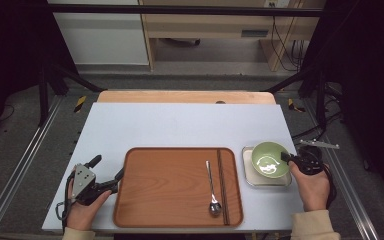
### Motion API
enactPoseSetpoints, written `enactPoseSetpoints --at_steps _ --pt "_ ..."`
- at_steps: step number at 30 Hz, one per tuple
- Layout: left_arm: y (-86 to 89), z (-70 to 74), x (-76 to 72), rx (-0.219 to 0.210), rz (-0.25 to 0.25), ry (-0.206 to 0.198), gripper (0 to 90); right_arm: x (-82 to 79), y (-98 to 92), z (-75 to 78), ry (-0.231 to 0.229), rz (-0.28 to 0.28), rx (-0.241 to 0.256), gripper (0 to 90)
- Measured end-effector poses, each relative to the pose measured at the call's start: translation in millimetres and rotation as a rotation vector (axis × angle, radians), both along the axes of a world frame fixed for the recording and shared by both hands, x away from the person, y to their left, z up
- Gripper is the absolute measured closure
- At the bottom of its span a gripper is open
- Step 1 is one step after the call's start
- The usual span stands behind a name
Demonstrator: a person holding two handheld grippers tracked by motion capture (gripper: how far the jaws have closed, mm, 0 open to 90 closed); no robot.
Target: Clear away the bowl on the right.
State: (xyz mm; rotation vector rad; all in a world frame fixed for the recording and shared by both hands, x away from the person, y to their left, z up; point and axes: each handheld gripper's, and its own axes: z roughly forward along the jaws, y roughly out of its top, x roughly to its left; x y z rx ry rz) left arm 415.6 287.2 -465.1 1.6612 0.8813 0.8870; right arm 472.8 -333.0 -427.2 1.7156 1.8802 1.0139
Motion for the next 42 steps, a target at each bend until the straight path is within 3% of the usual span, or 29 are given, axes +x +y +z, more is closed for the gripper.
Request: enactPoseSetpoints --at_steps 5,10,16,22,30,42 --pt "0.6 0.3 -0.2 0.002 0.002 -0.002 10.7 -4.0 6.3 10.3 -0.030 0.014 0.028 83.3" --pt "-0.2 0.5 -0.6 -0.002 0.000 -0.007 10.7 -6.6 20.8 22.6 -0.064 0.064 0.033 83.3" --pt "0.6 1.3 -1.3 -0.001 0.001 -0.014 10.7 -7.5 51.4 35.1 -0.084 0.152 0.041 83.3" --pt "0.8 1.6 -1.6 -0.010 0.003 -0.021 10.6 -6.2 94.0 41.5 -0.082 0.259 0.041 83.3" --pt "2.1 3.0 -2.9 -0.017 -0.001 -0.035 10.5 -2.7 144.1 35.7 -0.051 0.378 0.018 83.4" --pt "2.4 7.8 -6.5 -0.046 -0.023 -0.083 10.2 -3.4 175.0 22.7 -0.006 0.453 0.020 83.3"
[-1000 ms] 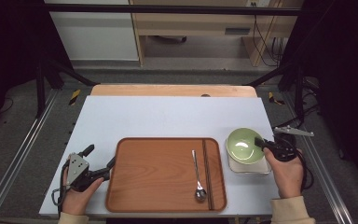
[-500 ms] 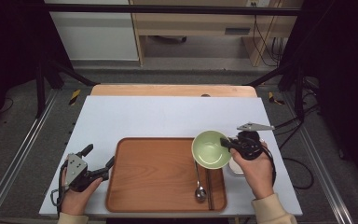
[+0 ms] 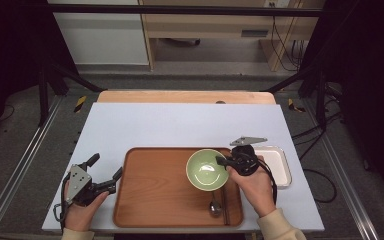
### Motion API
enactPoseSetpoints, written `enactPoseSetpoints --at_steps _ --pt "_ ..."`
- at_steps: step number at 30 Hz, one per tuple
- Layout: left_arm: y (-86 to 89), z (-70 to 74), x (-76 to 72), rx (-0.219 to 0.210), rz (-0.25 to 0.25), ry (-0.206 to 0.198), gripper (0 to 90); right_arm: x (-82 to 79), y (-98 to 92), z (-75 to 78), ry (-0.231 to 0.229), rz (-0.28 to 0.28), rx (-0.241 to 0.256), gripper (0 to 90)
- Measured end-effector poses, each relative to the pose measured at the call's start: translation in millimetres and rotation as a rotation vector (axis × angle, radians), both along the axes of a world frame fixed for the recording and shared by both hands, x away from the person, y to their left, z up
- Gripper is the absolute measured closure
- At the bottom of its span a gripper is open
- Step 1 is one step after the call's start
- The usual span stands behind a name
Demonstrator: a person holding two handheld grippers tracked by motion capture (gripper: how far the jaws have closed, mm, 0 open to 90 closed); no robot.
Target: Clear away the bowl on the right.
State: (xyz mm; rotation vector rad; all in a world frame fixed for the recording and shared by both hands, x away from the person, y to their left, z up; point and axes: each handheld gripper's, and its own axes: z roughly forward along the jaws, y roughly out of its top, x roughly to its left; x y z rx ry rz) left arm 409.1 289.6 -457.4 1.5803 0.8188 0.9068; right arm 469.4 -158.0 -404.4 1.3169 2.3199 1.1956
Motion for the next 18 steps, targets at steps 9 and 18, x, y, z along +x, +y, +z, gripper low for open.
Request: enactPoseSetpoints --at_steps 9,18 --pt "1.4 1.8 -1.2 -0.029 -0.007 -0.017 9.2 -1.7 13.0 -8.2 0.034 0.037 -0.002 83.3" --pt "0.8 1.1 -0.6 -0.025 -0.019 -0.017 7.3 -1.5 21.6 -15.5 0.063 0.063 -0.016 83.3"
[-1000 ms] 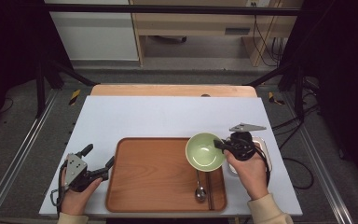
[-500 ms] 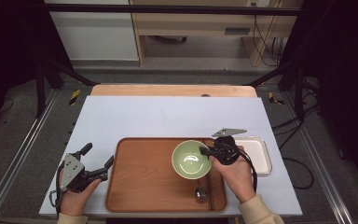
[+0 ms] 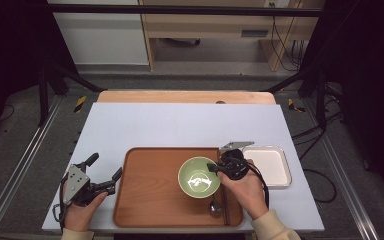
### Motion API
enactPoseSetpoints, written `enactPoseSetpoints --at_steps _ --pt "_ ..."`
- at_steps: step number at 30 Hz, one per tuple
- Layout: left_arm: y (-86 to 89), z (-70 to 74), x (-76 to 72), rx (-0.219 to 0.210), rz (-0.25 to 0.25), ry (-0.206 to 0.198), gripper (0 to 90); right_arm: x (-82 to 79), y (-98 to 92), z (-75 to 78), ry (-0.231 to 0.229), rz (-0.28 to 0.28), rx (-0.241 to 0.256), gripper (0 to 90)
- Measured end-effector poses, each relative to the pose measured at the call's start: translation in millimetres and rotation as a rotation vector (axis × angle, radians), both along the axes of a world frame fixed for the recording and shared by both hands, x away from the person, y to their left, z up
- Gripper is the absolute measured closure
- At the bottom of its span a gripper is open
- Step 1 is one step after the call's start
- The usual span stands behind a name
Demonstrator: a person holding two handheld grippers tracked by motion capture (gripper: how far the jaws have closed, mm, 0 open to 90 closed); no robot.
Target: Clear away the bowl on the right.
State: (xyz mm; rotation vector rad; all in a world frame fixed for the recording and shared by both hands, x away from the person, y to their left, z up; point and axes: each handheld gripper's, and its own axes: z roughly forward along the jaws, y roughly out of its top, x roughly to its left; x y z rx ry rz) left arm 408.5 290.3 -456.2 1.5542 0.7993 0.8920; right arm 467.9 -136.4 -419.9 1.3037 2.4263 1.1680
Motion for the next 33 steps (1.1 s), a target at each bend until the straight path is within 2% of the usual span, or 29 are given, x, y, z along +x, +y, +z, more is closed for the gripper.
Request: enactPoseSetpoints --at_steps 7,8,20,31,33 --pt "-0.8 -0.3 -0.1 0.005 -0.004 0.003 7.1 -0.6 8.5 -6.4 0.039 0.026 -0.016 83.3" --pt "-1.2 -0.4 -0.1 0.006 -0.004 0.003 7.1 0.0 8.6 -7.3 0.032 0.033 -0.022 83.3" --pt "-2.4 -0.8 0.3 0.007 -0.008 0.004 7.1 3.7 9.7 -18.0 0.093 0.031 -0.015 82.8" --pt "-2.0 -0.7 0.2 0.013 -0.004 0.004 7.4 7.7 4.3 -26.7 0.095 0.029 0.006 82.1" --pt "-2.3 -0.7 0.1 0.013 -0.005 0.003 7.4 7.8 3.2 -25.9 0.083 0.023 0.022 77.2"
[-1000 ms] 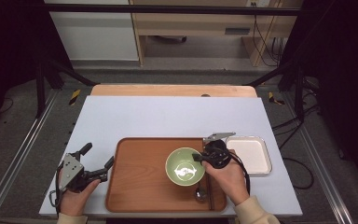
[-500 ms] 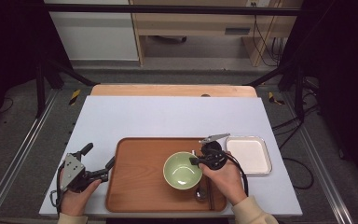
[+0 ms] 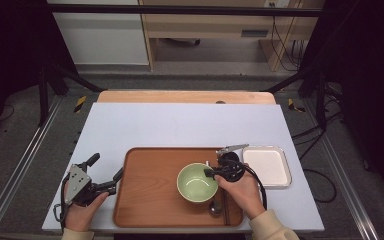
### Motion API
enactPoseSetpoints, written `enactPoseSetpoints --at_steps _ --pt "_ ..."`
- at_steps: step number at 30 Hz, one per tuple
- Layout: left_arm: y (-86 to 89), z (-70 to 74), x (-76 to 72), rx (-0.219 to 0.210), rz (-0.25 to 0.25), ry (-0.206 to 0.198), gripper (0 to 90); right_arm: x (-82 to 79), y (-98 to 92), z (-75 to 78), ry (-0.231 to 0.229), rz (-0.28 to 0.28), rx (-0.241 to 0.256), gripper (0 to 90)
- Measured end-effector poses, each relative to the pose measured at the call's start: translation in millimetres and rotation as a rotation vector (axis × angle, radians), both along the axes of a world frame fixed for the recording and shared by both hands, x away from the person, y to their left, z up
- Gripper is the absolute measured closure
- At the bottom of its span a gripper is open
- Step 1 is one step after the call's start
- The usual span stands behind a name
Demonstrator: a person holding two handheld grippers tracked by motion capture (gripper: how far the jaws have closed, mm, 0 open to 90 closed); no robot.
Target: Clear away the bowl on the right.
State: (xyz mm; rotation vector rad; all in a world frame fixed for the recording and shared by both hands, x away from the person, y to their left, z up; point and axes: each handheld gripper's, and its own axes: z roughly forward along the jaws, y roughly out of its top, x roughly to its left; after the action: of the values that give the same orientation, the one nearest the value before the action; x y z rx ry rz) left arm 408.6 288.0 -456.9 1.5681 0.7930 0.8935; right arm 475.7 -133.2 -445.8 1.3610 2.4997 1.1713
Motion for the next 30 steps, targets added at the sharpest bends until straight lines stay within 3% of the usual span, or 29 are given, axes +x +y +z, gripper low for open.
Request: enactPoseSetpoints --at_steps 3,7,19,21,30 --pt "0.1 0.2 -0.1 0.000 0.002 -0.003 7.3 -1.8 -3.8 4.8 -0.046 -0.008 -0.010 70.0" --pt "1.2 -0.1 0.4 0.003 0.006 -0.002 7.3 -7.0 -14.9 14.7 -0.095 -0.028 0.014 64.6" --pt "1.1 -0.1 0.5 0.007 0.007 -0.001 7.4 -12.7 -44.9 31.6 -0.206 -0.071 0.093 58.4" --pt "1.4 -0.1 0.5 0.006 0.007 -0.002 7.4 -12.7 -49.7 34.0 -0.244 -0.082 0.102 56.9" --pt "1.4 0.1 0.3 0.006 0.008 -0.003 7.4 -13.1 -71.2 38.4 -0.337 -0.152 0.073 42.6"
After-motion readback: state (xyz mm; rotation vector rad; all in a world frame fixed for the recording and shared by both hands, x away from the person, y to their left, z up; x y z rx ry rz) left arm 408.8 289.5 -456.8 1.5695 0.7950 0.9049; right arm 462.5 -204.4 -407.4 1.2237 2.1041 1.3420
